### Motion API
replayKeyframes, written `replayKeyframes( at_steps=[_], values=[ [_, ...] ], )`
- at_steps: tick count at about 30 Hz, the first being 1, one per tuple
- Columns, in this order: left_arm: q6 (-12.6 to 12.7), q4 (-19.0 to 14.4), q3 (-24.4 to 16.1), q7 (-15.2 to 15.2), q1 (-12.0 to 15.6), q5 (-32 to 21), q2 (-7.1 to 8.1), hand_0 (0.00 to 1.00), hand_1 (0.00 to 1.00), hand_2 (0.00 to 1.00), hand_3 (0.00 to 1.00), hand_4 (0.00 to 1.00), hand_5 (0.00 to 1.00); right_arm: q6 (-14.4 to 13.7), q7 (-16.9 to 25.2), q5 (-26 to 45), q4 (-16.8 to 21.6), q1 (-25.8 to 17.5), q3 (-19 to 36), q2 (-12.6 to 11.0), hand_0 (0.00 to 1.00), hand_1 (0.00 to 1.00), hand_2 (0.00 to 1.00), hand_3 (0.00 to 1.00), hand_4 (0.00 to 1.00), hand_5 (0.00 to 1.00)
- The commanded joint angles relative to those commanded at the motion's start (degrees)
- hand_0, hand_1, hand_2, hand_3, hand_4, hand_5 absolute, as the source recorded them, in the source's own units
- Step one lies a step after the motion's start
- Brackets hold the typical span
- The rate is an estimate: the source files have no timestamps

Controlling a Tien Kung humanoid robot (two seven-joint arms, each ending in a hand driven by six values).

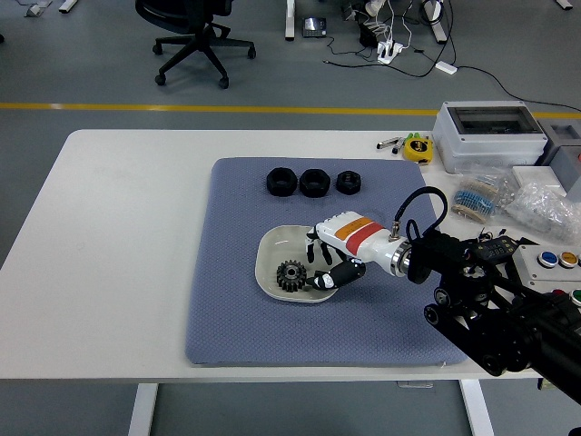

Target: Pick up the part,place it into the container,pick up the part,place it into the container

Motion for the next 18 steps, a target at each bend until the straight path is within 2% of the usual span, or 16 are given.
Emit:
replayKeyframes(
  at_steps=[12,13,18],
  values=[
    [0.0,0.0,-0.4,0.2,0.1,0.7,-0.05,0.693,0.689,0.741,0.581,0.652,0.612,-0.2,0.3,0.0,3.5,-0.2,4.2,-1.2,0.1,0.188,0.319,0.455,0.844,0.36],
    [0.0,0.0,-0.3,0.2,0.1,0.6,-0.02,0.693,0.689,0.741,0.58,0.652,0.612,-0.4,0.2,0.8,3.4,-0.5,5.0,-1.4,0.105,0.212,0.342,0.472,0.834,0.369],
    [0.1,0.1,-0.5,0.1,0.2,0.6,-0.04,0.693,0.689,0.741,0.58,0.652,0.612,-5.0,-0.7,9.3,2.2,-3.0,9.3,-2.2,0.105,0.212,0.342,0.472,0.834,0.369]
  ],
)
